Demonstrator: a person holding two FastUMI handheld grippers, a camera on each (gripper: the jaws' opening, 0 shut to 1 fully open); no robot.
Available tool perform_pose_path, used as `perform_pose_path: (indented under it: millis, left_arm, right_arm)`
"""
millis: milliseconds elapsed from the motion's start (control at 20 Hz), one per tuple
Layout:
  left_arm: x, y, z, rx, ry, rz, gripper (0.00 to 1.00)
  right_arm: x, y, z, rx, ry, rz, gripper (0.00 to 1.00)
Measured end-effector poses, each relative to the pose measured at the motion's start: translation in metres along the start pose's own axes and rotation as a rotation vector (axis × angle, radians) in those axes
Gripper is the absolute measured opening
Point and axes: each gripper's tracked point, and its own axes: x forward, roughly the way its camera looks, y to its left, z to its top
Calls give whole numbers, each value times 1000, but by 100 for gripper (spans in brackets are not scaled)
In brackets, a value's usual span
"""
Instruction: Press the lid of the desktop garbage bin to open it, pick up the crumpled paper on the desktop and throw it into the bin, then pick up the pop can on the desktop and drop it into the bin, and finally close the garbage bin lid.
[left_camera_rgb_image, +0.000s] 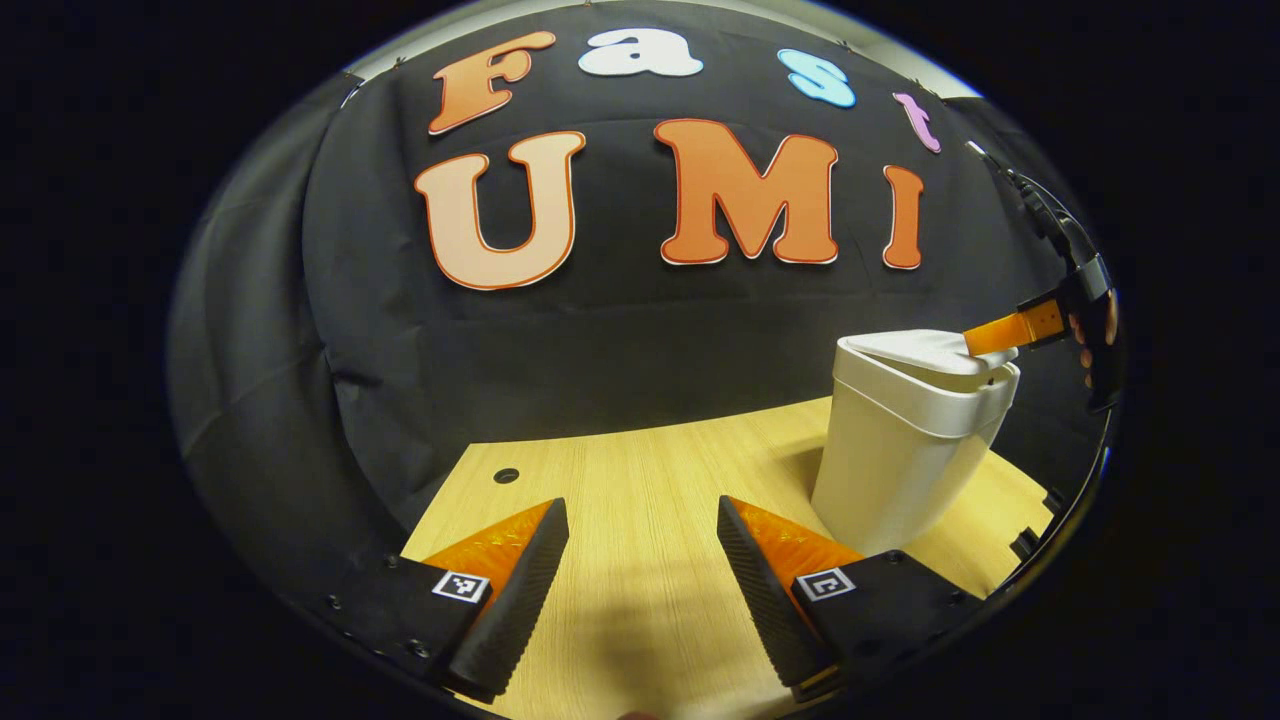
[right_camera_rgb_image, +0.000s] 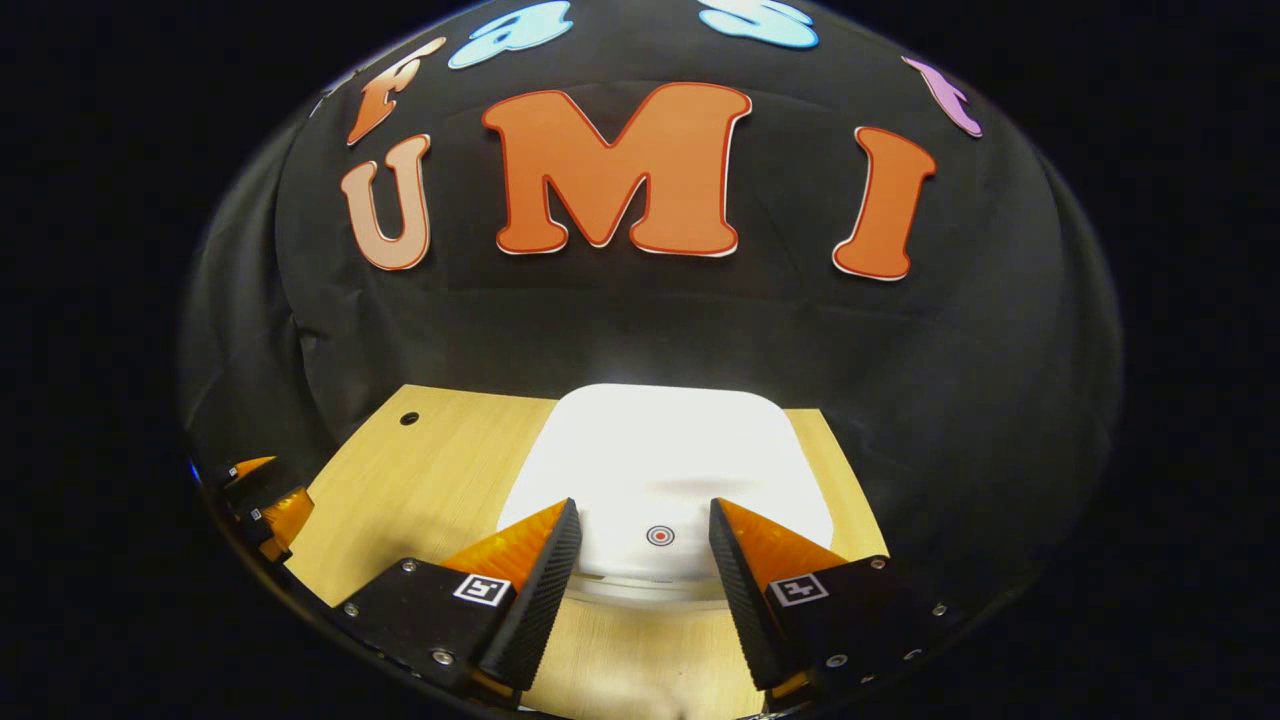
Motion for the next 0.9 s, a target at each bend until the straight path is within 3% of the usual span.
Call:
perform_pose_path:
  millis: [150,200,250,400,900]
  left_arm:
    - [-1,-1,-1,3,4,-9,96]
    - [0,-1,-1,4,6,-13,96]
    - [0,-2,-3,5,8,-17,96]
    - [0,-2,-3,7,16,-26,95]
    - [1,-6,2,0,4,-59,95]
  right_arm:
    - [1,-1,-11,4,38,-16,76]
    - [-2,-1,-11,1,32,-22,71]
    - [1,-2,-10,4,33,-27,74]
    - [-3,2,-18,4,53,-31,65]
    - [-3,3,-22,26,89,-60,64]
